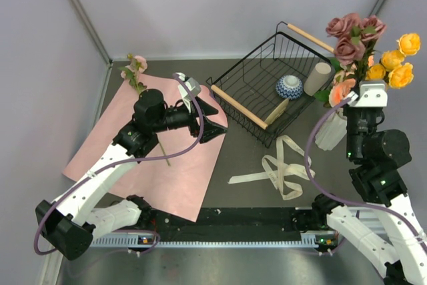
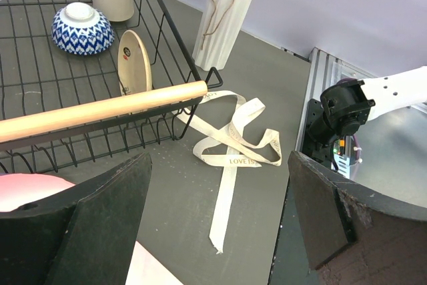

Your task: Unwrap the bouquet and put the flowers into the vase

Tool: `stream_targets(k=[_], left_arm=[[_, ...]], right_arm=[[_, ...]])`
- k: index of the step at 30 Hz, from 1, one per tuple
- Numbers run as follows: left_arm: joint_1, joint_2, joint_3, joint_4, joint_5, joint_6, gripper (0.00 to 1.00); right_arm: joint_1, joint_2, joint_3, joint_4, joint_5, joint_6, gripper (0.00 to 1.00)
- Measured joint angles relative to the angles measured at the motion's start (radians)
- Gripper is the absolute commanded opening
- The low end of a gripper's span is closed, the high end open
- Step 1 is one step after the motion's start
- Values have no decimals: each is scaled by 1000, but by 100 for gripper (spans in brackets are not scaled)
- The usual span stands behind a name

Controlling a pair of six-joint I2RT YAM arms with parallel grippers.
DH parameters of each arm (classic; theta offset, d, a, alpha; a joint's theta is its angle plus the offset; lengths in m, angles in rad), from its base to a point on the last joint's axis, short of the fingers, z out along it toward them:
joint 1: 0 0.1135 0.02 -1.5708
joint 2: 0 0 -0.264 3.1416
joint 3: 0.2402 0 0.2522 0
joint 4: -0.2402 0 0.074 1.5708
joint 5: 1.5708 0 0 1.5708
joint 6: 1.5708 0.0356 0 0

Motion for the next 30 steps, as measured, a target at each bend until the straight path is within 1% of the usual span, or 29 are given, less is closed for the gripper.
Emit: stream_targets(k=[3, 8, 12, 22, 30], left_arm=[[0, 0, 0, 0, 0, 0, 89], [0, 0, 0, 0, 0, 0, 89], [0, 0, 0, 0, 0, 0, 89], [0, 0, 0, 0, 1, 0, 89], [0, 0, 0, 0, 1, -1, 89]], right_arm=[[0, -14, -45, -3, -5, 1, 0], [0, -28, -64, -10, 3, 29, 0], [0, -48, -80, -7, 44, 71, 0], [0, -150, -183, -18, 158, 189, 0], [0, -153, -230, -23, 227, 264, 0]])
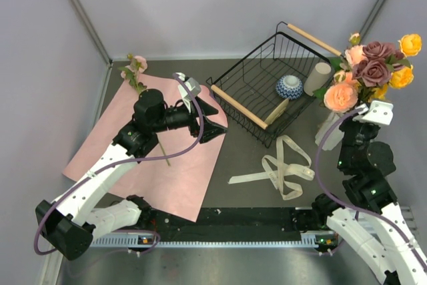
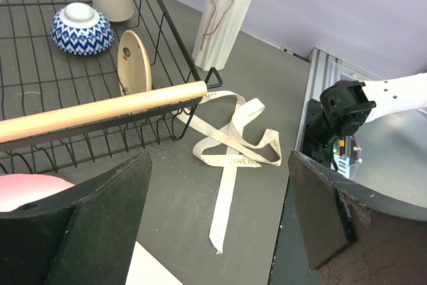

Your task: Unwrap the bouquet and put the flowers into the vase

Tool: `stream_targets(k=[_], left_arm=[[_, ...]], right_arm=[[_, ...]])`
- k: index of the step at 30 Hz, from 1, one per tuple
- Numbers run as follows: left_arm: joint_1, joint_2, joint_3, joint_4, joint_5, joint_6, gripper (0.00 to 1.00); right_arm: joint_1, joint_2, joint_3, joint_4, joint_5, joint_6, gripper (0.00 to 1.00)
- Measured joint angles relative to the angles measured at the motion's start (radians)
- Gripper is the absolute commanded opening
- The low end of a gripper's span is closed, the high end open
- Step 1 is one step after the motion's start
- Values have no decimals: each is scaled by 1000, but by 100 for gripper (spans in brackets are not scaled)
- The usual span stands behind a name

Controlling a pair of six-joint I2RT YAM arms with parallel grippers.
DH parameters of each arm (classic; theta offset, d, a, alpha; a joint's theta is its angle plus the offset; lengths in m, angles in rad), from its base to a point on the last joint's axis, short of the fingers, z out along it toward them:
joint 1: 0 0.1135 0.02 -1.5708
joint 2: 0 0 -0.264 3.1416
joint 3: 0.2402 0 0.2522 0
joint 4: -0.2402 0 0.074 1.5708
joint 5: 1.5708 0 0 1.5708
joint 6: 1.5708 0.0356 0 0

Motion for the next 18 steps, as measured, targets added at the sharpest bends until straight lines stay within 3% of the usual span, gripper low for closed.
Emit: stream_targets(k=[18], left_arm=[[0, -3, 0, 0, 0, 0, 89]], right_arm=[[0, 33, -108, 29, 122, 135, 0]])
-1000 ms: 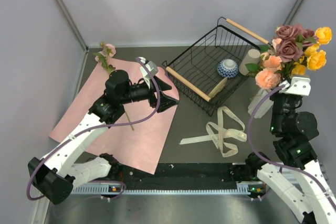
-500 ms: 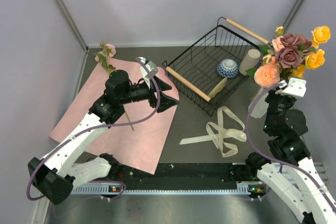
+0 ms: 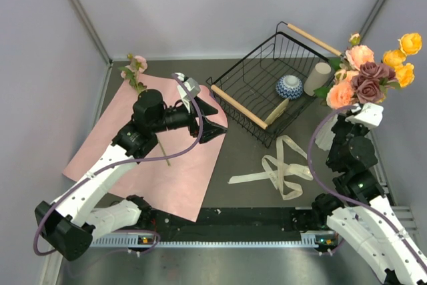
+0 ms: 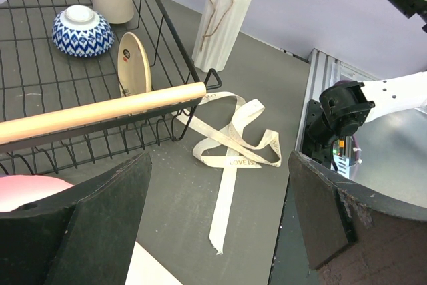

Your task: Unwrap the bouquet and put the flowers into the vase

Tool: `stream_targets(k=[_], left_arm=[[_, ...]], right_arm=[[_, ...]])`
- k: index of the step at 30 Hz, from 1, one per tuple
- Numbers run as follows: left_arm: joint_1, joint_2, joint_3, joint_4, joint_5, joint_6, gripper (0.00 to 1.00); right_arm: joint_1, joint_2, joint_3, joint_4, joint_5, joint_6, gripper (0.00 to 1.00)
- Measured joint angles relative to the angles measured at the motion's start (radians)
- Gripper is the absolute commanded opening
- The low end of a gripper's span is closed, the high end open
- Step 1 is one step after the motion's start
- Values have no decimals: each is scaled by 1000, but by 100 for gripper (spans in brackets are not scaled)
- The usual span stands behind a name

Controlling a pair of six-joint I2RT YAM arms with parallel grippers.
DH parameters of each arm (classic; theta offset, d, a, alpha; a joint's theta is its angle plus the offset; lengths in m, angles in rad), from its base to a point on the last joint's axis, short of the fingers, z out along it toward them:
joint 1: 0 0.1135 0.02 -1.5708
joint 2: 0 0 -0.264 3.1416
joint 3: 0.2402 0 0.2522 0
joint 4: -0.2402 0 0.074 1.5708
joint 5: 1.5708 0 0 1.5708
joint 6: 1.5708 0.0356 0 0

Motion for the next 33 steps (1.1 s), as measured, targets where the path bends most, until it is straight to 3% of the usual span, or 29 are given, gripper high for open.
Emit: stream_targets(k=[19, 22, 23, 25, 26, 27, 28, 29, 33], left_arm=[[0, -17, 0, 0, -1, 1, 89], [0, -17, 0, 0, -1, 1, 89], [0, -17, 0, 0, -1, 1, 89], [0, -17, 0, 0, -1, 1, 89], [0, -17, 0, 0, -1, 1, 89], [0, -17, 0, 0, -1, 1, 89], [0, -17, 0, 0, -1, 1, 89], [0, -17, 0, 0, -1, 1, 89], [0, -16, 0, 0, -1, 1, 89]], right_arm=[[0, 60, -11, 19, 79, 77, 1], [0, 72, -11, 18, 82, 85, 18], [0, 76, -11, 16, 82, 89, 35], [0, 81, -11, -9, 82, 96, 49], [0, 84, -11, -28, 84, 95, 62], [0, 87, -8, -50, 84, 95, 69], [0, 89, -2, -78, 83, 100, 72], [0, 92, 10, -114, 82, 106, 82], [0, 86, 92, -269, 62, 156, 94]])
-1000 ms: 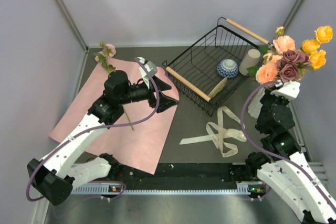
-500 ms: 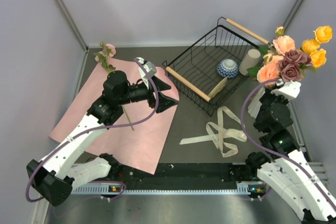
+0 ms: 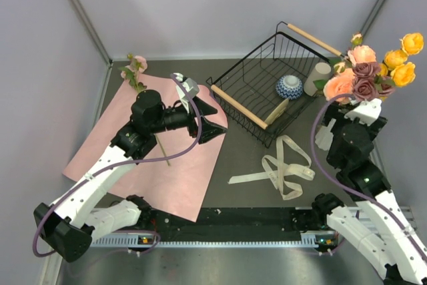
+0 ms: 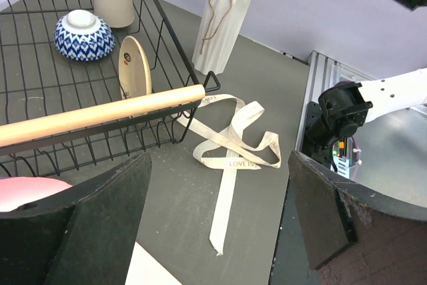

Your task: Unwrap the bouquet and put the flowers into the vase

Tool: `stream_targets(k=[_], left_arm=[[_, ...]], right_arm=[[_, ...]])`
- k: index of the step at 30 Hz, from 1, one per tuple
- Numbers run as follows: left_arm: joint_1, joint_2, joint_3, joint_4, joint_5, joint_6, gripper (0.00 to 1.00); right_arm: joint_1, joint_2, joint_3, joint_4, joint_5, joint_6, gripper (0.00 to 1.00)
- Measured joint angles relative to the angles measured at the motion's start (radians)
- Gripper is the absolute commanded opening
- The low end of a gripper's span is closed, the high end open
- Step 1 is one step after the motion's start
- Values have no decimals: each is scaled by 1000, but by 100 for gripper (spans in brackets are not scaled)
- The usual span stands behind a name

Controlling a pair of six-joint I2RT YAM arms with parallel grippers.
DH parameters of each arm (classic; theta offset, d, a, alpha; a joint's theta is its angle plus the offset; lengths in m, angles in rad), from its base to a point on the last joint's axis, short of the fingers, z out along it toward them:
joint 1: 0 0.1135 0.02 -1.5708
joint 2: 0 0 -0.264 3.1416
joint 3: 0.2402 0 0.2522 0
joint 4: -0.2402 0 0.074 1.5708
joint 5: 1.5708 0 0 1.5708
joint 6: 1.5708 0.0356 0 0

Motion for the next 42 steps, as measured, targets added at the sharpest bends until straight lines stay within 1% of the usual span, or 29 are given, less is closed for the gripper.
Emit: stream_targets(k=[2, 6, 11, 15, 21, 28, 32, 35, 38, 39, 41, 42], left_arm=[[0, 0, 0, 0, 0, 0, 89], [0, 2, 0, 1, 2, -1, 89], [0, 44, 0, 12, 7, -1, 89], [0, 90, 0, 10, -8, 0, 89], [7, 109, 0, 5, -42, 0, 89], [10, 109, 0, -8, -120, 4, 89], [16, 112, 15, -61, -221, 0, 89], [31, 114, 40, -108, -326, -15, 89], [81, 114, 62, -151, -426, -60, 89], [112, 114, 68, -169, -451, -84, 89], [185, 113, 70, -203, -483, -137, 89], [238, 114, 70, -223, -500, -165, 89]], right_arm=[[0, -12, 52, -76, -24, 39, 99], [0, -53, 148, -226, -114, 103, 99], [0, -72, 266, -413, -284, 209, 99], [0, -127, 280, -536, -420, 302, 99], [0, -180, 288, -673, -612, 418, 99], [0, -183, 297, -745, -791, 464, 99], [0, -160, 282, -743, -909, 462, 99], [0, -146, 212, -704, -1017, 455, 99], [0, -130, 116, -643, -1149, 451, 99], [0, -126, 80, -611, -1197, 450, 99], [0, -119, 52, -579, -1245, 447, 99], [0, -116, 39, -558, -1275, 444, 99]])
